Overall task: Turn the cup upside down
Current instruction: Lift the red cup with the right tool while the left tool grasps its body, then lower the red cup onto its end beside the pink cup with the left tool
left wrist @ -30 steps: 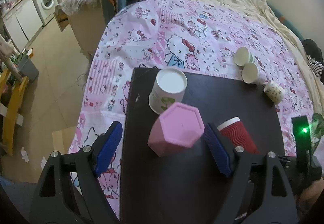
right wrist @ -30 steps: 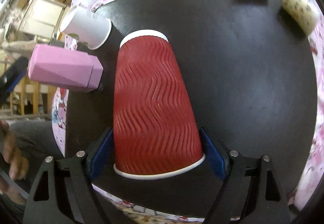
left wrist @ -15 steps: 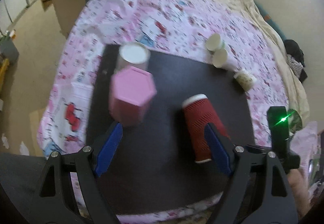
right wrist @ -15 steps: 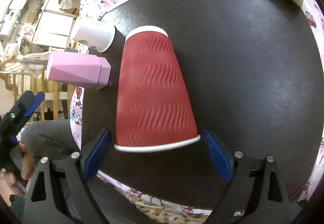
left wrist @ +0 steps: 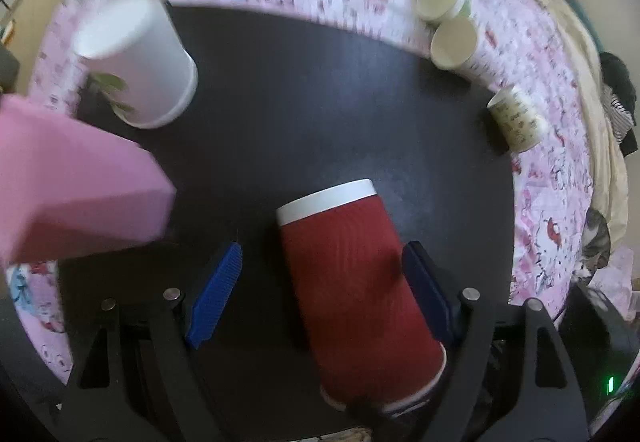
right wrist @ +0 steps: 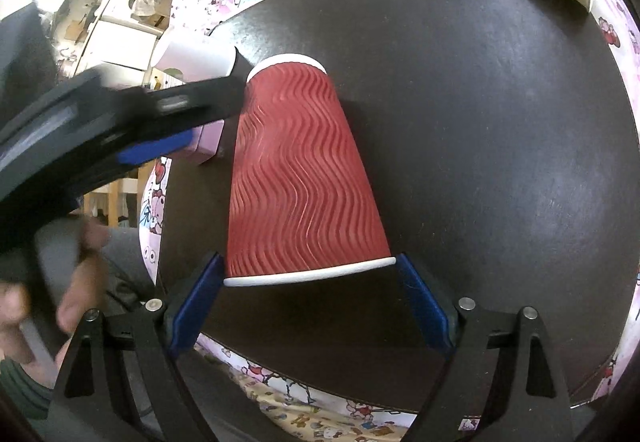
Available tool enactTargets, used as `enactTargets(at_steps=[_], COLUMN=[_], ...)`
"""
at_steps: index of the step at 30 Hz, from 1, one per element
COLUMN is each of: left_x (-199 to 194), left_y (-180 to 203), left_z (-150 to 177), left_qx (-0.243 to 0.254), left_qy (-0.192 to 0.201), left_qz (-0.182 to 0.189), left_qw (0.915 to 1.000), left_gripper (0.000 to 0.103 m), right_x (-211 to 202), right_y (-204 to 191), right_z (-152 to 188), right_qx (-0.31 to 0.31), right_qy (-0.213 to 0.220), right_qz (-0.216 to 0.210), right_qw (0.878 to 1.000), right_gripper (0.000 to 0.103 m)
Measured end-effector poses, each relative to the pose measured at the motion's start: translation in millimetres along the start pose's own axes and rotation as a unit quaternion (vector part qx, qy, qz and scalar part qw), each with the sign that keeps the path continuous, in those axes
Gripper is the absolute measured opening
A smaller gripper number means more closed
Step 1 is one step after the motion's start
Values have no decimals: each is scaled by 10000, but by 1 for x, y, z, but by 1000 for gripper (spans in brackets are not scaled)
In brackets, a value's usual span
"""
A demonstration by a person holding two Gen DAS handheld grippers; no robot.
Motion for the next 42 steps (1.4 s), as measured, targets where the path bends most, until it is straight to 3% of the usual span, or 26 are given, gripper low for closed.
enactTargets(at_steps=[4, 6, 15, 22, 32, 37, 42], left_x=[17, 23, 10, -36, -88, -112, -130], left_y=[-3, -4, 11, 27, 15, -12, -51], left_z=[-5, -4, -3, -5, 32, 61, 81], left_qx=[-224, -352, 63, 913, 1683, 1821, 1679], left_qy=[-196, -318, -164, 749, 1911, 2360, 2581], left_qz=[-21, 40, 139, -105, -634, -863, -1152], left_qw=[9996, 9989, 9997, 9929, 9650, 9506, 9444], left_gripper=[78, 75, 69, 64, 63, 63, 63], right_x=[2, 6, 16, -7, -36, -41, -39], right_y=[-5, -6, -8, -5, 20, 24, 15], right_z=[3, 5, 13, 18, 12, 8, 5], right_qx=[-225, -288, -417, -561, -291, -90, -52], right_qy=[-35, -112, -372, -171, 587, 794, 859], right_qz=[23, 17, 92, 186, 711, 602, 612], right_qw=[9997, 9995, 9984, 9981, 9953, 9950, 9944], right_gripper=[87, 70, 71, 76, 76, 76, 76])
Point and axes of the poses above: each gripper's, at about its wrist camera, not at the fingertips, and x roughly the way its jaws point, y to its right, z to its underside, the point moved 4 cm from there along x, roughly the way its jaws point
